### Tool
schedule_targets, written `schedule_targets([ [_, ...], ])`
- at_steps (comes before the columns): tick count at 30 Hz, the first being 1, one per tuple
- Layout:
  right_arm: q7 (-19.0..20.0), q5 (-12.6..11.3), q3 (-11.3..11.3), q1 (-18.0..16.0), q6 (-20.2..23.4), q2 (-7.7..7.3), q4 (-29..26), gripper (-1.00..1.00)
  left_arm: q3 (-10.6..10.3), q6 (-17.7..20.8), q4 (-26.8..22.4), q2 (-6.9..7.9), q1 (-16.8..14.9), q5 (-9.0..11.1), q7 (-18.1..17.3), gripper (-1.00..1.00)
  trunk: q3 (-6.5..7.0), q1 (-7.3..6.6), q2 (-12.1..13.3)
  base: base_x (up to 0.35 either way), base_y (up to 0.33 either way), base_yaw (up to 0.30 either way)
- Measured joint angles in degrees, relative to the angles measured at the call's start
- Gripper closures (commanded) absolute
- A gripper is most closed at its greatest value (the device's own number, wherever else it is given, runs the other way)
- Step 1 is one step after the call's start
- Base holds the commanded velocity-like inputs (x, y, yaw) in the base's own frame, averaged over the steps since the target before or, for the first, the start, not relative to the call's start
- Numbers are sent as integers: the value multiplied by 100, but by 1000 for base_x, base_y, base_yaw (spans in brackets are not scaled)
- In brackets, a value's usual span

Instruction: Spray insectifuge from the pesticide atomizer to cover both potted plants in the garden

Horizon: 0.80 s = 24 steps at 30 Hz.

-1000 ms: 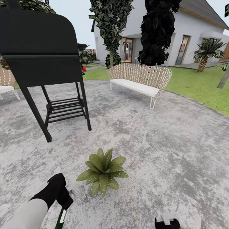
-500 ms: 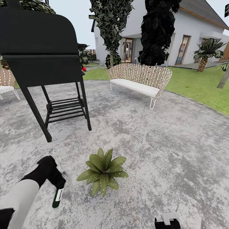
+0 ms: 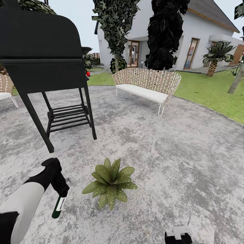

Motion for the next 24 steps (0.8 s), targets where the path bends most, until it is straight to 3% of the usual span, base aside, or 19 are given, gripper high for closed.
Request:
schedule_targets([
  [8,0,-6,-6,0,0,4,0,-100,26,16,12,-38,2,8,39,100,25,0,0,-11,281,-243],
  [17,-3,-17,-18,0,-1,11,-34,-100,27,18,77,-115,10,46,28,100,28,-1,0,36,97,-64],
  [24,-3,-14,-17,0,-1,8,-28,-100,24,10,81,-411,20,27,67,100,54,0,0,7,6,-267],
])
